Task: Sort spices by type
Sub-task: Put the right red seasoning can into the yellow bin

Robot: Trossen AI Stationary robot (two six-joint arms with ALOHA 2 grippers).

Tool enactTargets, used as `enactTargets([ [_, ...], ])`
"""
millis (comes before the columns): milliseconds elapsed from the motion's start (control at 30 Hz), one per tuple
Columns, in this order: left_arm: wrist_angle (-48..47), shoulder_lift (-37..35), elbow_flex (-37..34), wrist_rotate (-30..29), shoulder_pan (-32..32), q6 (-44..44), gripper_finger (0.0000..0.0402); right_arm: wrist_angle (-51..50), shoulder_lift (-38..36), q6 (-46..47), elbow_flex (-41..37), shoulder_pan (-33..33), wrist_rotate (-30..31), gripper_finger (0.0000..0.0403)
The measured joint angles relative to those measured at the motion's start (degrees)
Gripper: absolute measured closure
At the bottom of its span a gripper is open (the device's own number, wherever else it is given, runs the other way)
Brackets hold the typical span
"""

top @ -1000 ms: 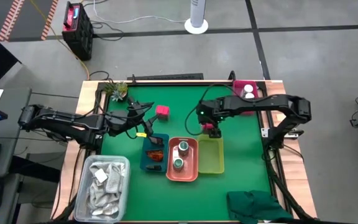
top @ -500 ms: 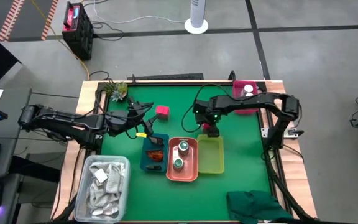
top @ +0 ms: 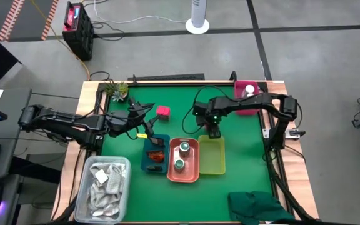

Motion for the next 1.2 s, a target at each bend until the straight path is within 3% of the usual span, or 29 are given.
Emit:
enactTargets([
  [300,0.0,0.0,0.0,0.0,0.0,-0.1,0.0146,-13.0,-2.7,4.7,11.1,2.1,2.6,0.0184],
  [600,1.5,0.0,0.0,0.0,-2.0,1.9,0.0146,-16.0,-13.1,15.0,12.3,11.6,4.9,0.0184],
  [867,2.1,0.0,0.4,0.0,-2.3,0.8,0.0146,-10.2,-13.8,22.5,4.7,19.9,3.7,0.0184],
  [1200,3.6,0.0,0.4,0.0,-4.3,0.8,0.0146,1.2,-13.8,27.4,-3.3,21.8,1.5,0.0180],
])
